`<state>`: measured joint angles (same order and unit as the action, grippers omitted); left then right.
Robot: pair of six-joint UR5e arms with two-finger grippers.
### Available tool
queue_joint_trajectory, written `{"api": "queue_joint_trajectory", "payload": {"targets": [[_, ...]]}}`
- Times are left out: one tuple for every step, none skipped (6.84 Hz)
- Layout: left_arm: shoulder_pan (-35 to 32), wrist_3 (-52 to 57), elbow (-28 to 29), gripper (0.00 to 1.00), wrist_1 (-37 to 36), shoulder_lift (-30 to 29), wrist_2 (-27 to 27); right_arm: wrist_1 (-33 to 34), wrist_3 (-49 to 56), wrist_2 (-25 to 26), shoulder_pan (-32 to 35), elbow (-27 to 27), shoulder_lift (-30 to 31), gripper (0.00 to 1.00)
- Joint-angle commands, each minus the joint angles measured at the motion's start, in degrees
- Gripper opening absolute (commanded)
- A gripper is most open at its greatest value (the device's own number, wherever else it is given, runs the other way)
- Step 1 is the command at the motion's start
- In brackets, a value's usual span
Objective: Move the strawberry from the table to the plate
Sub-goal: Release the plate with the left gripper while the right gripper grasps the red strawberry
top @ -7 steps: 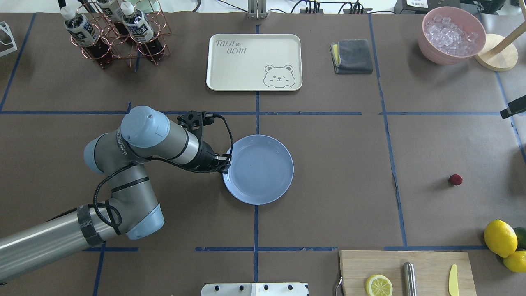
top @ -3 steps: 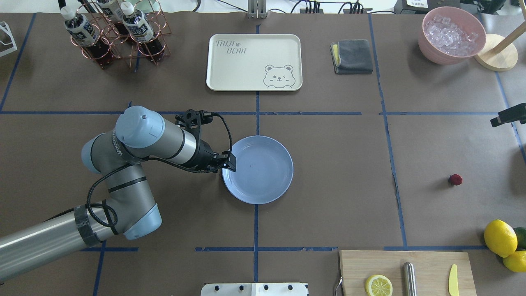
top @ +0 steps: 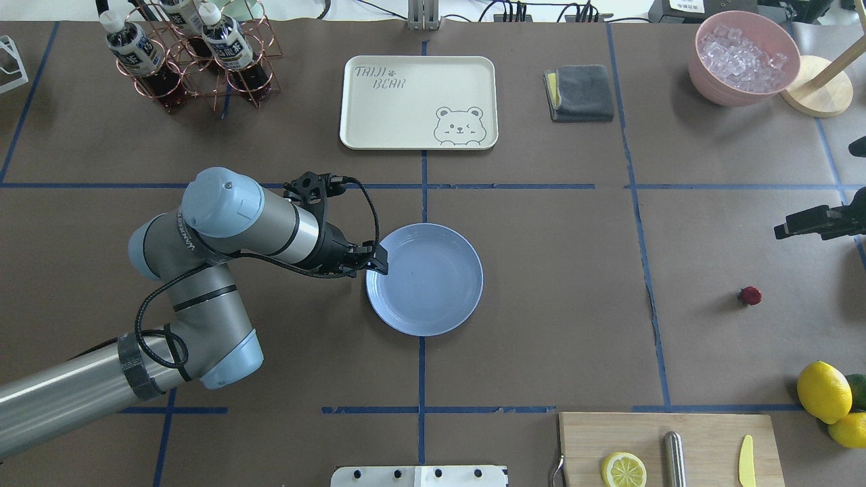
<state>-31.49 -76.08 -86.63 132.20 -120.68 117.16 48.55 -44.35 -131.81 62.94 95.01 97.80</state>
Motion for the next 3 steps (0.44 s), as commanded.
{"api": "queue_joint_trajectory", "payload": {"targets": [[-0.1,0.1,-0.1,0.67,0.0,0.0,0.0,-0.5,-10.9,7.6,-8.7,6.1,3.4,1.0],[-0.2,0.1,-0.2,0.67,0.1,0.0,0.0,-0.5,-12.5,9.6,-11.4,6.9,4.1,1.0],[-0.3,0.1,-0.2,0.67,0.0,0.1,0.0,-0.5,-12.6,11.6,-14.1,6.9,4.7,1.0]]}}
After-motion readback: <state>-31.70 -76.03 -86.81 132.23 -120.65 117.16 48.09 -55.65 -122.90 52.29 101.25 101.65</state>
